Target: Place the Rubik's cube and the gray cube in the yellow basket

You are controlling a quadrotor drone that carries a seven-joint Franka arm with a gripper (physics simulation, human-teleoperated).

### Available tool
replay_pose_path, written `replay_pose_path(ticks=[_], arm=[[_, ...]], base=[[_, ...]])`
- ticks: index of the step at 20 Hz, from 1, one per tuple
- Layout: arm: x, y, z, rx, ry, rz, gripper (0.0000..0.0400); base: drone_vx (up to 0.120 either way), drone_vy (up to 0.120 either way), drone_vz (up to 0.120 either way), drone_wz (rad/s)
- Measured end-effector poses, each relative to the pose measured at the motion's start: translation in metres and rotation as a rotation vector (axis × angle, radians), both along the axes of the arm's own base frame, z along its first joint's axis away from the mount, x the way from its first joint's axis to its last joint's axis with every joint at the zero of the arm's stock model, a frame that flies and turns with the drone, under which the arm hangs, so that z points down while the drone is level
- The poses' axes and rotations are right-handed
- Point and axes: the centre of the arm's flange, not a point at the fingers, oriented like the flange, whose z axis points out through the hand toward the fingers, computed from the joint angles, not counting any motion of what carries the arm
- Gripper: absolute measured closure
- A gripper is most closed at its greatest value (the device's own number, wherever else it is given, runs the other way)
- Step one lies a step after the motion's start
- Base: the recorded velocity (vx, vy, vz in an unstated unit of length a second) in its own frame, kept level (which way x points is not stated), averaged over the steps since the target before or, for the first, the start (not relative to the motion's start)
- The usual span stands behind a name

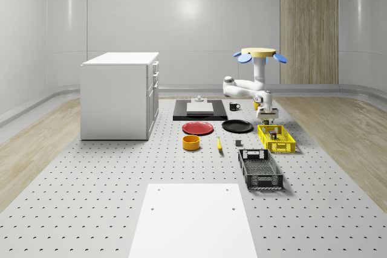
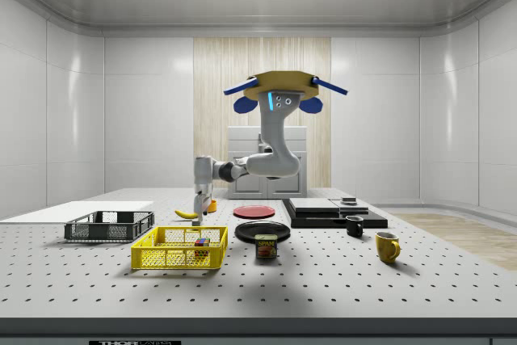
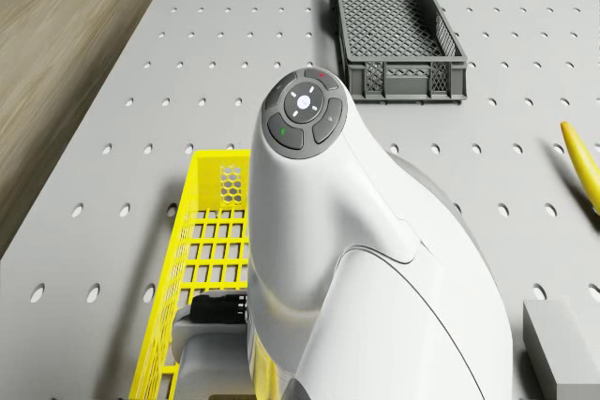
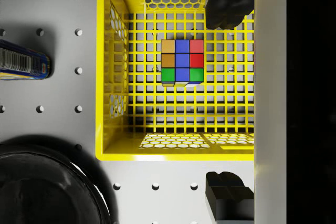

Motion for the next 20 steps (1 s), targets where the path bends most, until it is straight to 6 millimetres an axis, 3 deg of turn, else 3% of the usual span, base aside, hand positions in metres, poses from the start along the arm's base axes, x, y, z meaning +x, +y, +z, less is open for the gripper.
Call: replay_pose_path(ticks=[20], arm=[[0.0000, 0.0000, -0.0020, 0.000, 0.000, 0.000, 0.0000]], base=[[0.114, -0.120, 0.000, 0.000]])
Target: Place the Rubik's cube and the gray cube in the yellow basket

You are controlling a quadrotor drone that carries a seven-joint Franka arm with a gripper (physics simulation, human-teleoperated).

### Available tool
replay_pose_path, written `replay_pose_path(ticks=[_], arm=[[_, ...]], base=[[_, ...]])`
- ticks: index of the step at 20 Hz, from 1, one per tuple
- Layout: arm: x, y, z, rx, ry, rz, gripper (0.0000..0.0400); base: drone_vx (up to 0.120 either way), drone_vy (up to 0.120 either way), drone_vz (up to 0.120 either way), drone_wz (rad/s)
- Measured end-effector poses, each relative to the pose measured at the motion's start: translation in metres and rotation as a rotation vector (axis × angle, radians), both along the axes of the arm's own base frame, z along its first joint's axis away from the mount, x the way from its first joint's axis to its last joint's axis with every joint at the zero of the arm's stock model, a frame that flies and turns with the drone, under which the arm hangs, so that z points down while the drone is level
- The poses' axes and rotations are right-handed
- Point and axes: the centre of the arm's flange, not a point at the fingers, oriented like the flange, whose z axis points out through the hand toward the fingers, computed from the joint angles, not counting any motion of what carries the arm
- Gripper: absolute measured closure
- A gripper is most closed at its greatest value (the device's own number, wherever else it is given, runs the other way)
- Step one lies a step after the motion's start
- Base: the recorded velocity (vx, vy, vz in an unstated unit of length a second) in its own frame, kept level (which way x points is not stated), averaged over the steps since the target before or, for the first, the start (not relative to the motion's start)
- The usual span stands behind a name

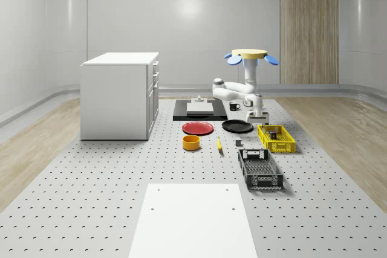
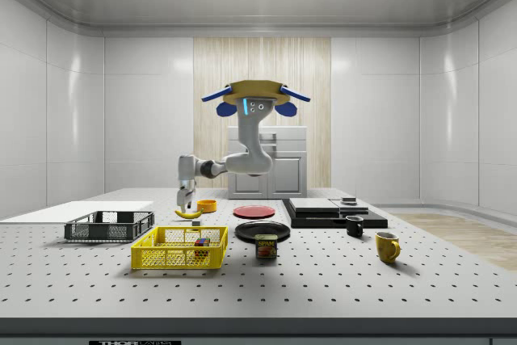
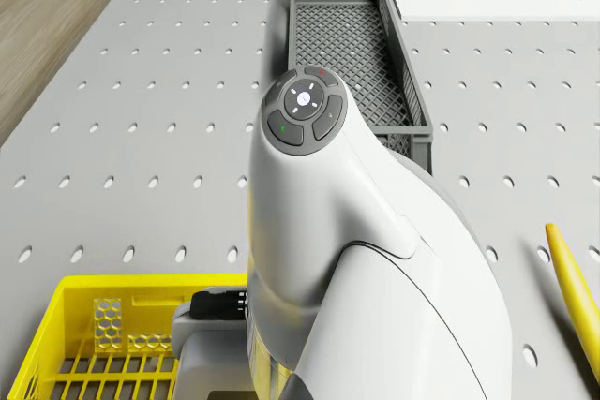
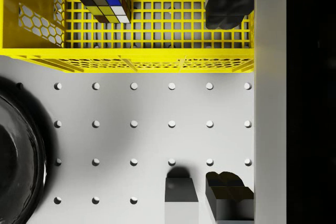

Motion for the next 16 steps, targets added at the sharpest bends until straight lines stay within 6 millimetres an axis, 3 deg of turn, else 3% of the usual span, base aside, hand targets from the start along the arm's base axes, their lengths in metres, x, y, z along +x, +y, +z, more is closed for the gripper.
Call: replay_pose_path(ticks=[9, 16], arm=[[0.0000, 0.0000, 0.0000, 0.000, 0.000, 0.000, 0.0000], [0.0000, 0.0000, 0.0000, 0.000, 0.000, 0.000, 0.0000]], base=[[0.000, -0.120, 0.000, 0.000], [0.000, -0.120, -0.103, 0.000]])
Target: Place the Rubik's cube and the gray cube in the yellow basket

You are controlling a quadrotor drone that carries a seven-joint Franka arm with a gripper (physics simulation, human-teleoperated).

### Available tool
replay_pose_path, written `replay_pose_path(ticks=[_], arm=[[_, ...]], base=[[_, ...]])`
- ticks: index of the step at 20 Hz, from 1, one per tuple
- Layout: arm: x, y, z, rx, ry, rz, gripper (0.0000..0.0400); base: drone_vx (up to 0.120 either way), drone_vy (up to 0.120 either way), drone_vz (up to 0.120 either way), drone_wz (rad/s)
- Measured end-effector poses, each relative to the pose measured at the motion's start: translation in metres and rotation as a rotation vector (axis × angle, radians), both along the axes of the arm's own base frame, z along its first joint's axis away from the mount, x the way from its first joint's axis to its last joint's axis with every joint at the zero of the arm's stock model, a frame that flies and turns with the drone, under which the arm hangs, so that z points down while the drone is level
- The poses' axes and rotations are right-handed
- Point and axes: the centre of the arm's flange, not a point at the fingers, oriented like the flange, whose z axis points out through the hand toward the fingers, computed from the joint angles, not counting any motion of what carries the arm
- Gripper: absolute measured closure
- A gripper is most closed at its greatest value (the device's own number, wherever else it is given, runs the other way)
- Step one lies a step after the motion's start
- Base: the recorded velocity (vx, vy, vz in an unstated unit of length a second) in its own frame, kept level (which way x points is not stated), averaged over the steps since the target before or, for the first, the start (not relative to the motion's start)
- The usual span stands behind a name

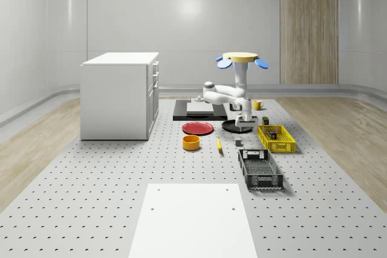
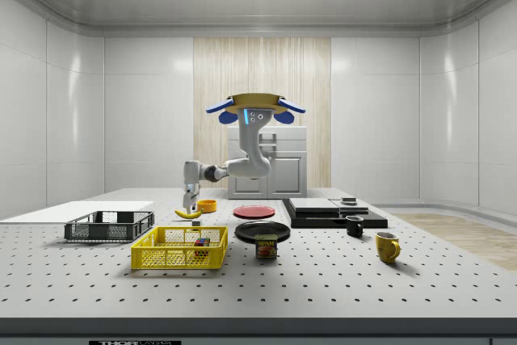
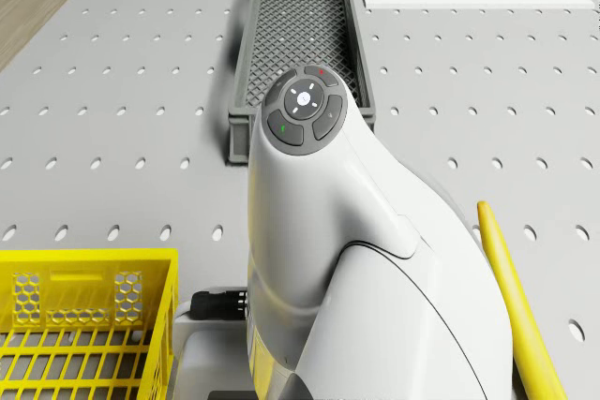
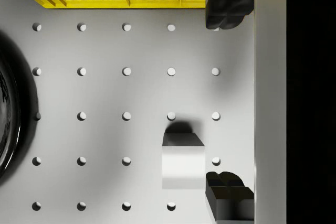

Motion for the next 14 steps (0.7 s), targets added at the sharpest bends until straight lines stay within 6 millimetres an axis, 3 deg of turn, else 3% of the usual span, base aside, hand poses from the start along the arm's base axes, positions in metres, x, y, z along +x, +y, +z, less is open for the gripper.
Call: replay_pose_path(ticks=[3, 9, 14], arm=[[0.0000, 0.0000, 0.0000, 0.000, 0.000, 0.000, 0.0000], [0.0000, 0.0000, 0.0000, 0.000, 0.000, 0.000, 0.0000], [0.0000, 0.0000, 0.0000, 0.000, 0.000, 0.000, 0.0000]], base=[[0.000, -0.120, 0.000, 0.000], [0.000, -0.113, -0.113, 0.000], [0.000, -0.008, -0.088, 0.000]])
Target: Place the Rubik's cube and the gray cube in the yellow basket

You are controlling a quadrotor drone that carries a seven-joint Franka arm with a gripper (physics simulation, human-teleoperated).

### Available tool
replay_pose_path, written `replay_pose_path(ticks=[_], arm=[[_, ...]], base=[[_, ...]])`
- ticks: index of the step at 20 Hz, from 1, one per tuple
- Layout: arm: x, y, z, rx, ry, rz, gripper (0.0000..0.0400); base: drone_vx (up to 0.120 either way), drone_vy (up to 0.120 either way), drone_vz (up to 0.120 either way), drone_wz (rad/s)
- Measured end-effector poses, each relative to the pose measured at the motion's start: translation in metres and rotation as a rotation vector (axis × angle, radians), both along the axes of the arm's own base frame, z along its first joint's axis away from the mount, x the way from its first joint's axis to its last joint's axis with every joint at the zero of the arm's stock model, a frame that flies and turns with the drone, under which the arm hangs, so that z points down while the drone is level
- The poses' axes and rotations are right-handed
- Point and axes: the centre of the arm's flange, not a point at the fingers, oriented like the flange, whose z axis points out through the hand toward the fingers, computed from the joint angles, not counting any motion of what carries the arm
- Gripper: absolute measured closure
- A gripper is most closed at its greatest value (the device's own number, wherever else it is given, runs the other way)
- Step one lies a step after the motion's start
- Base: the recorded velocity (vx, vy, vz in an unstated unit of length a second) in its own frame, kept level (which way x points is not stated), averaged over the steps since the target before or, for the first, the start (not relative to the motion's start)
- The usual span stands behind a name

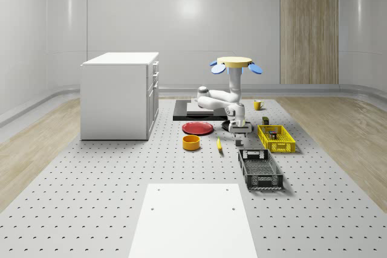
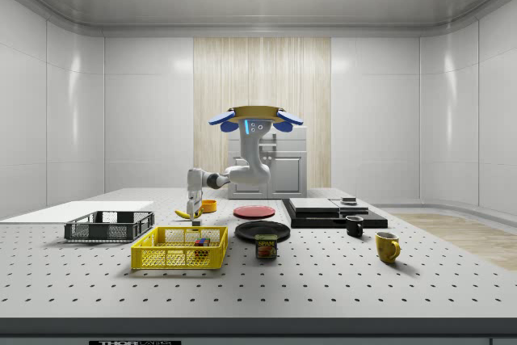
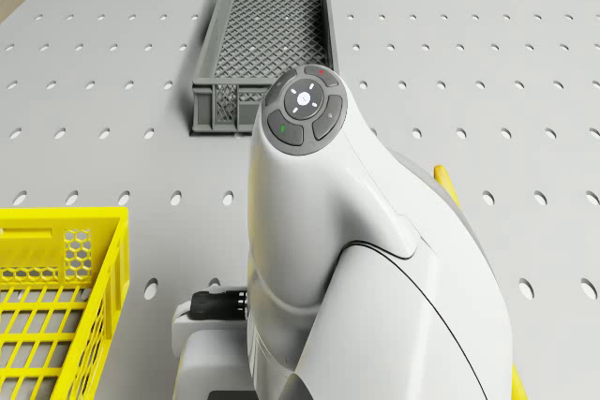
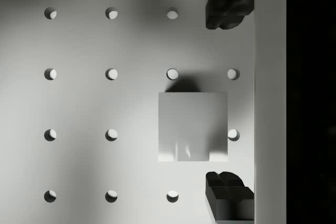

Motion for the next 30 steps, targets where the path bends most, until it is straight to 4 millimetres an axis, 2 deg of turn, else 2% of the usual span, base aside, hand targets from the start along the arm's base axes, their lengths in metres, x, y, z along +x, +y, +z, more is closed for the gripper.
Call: replay_pose_path(ticks=[3, 17, 30], arm=[[0.0000, 0.0000, 0.0000, 0.000, 0.000, 0.000, 0.0000], [0.0000, 0.0000, 0.0000, 0.000, 0.000, 0.000, 0.0000], [0.0000, -0.0052, 0.0093, 0.000, 0.000, 0.000, 0.0000]], base=[[0.000, -0.080, -0.120, 0.000], [0.000, -0.014, 0.000, 0.000], [0.000, 0.000, 0.000, 0.000]])
